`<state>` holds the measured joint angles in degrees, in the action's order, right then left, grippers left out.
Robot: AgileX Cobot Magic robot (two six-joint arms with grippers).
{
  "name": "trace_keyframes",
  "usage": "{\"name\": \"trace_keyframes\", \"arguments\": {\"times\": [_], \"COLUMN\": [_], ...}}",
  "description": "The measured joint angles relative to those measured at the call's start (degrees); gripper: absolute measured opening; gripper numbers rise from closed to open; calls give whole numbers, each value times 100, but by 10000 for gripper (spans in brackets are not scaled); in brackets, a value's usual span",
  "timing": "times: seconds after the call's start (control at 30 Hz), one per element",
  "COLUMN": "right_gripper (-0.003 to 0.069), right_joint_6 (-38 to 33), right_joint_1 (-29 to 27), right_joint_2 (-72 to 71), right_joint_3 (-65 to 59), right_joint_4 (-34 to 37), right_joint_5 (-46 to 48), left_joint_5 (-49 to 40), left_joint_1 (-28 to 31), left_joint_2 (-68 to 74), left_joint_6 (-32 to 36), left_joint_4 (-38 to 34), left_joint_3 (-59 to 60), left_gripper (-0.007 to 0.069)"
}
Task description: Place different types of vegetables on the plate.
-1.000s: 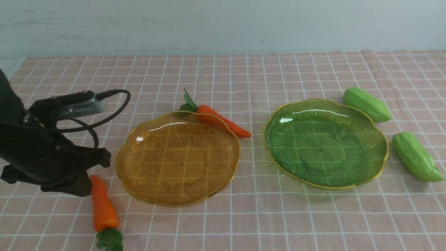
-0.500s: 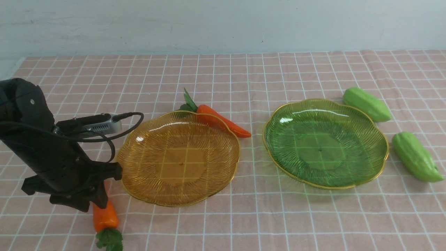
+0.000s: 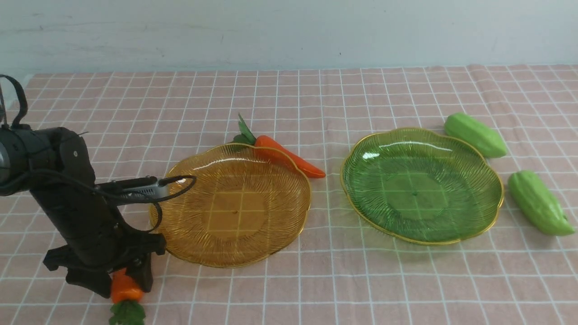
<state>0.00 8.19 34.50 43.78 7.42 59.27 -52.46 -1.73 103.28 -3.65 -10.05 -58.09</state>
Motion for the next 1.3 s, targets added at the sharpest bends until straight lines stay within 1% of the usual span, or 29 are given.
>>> {"name": "trace_keyframes", "arguments": {"times": [0.03,0.1,0.17,0.23,0.33,0.43,0.57,0.7,0.73,0.77,0.83,0.87,0.93,0.97,1.07,1.1,1.17,1.23,1.27,1.3], "right_gripper": [-15,-15,-15,-15,-15,-15,-15,-15,-15,-15,-15,-15,-10,-10,24,90,152,238,279,330], "right_joint_6": [74,373,615,757,945,972,934,724,542,413,293,171,53,33,-123,-244,-336,-429,-456,-483], "right_joint_1": [0,0,0,0,0,-51,-299,-728,-1041,-1268,-1445,-1696,-1954,-1997,-2186,-2237,-2237,-2218,-2211,-2188], "right_joint_2": [7,161,424,677,1085,1434,1956,2514,2905,3214,3479,3851,4365,4513,5082,5563,5939,6256,6444,6620], "right_joint_3": [0,0,8,74,336,676,1267,1780,2024,2209,2353,2551,2759,2798,2999,3161,3268,3388,3439,3496], "right_joint_4": [-102,-465,-841,-1072,-1376,-1499,-1524,-1444,-1254,-1067,-906,-656,-403,-361,-160,-86,32,152,179,182], "right_joint_5": [20,96,197,317,513,650,684,767,824,852,852,812,712,704,553,447,408,351,321,282], "left_joint_5": [-44,-321,-640,-856,-953,-959,-824,-355,-192,-118,-30,63,94,94,99,99,93,93,93,88], "left_joint_1": [0,0,0,4,-3,-100,-421,-968,-1192,-1283,-1390,-1470,-1501,-1505,-1505,-1505,-1505,-1505,-1505,-1505], "left_joint_2": [15,-11,-160,-414,-755,-1098,-1388,-1365,-1242,-1122,-951,-732,-432,-366,55,243,391,469,488,488], "left_joint_6": [-49,-225,-340,-351,-380,-289,-62,365,445,490,513,514,450,430,365,327,329,365,408,424], "left_joint_4": [88,552,924,1102,1092,956,596,169,65,44,38,38,38,38,44,49,57,64,64,64], "left_joint_3": [-2,-14,-87,-230,-460,-718,-1071,-1433,-1585,-1654,-1748,-1859,-2024,-2058,-2258,-2367,-2469,-2521,-2554,-2571], "left_gripper": [337,249,248,247,245,245,245,245,245,245,245,245,248,251,283,307,346,401,446,475]}}
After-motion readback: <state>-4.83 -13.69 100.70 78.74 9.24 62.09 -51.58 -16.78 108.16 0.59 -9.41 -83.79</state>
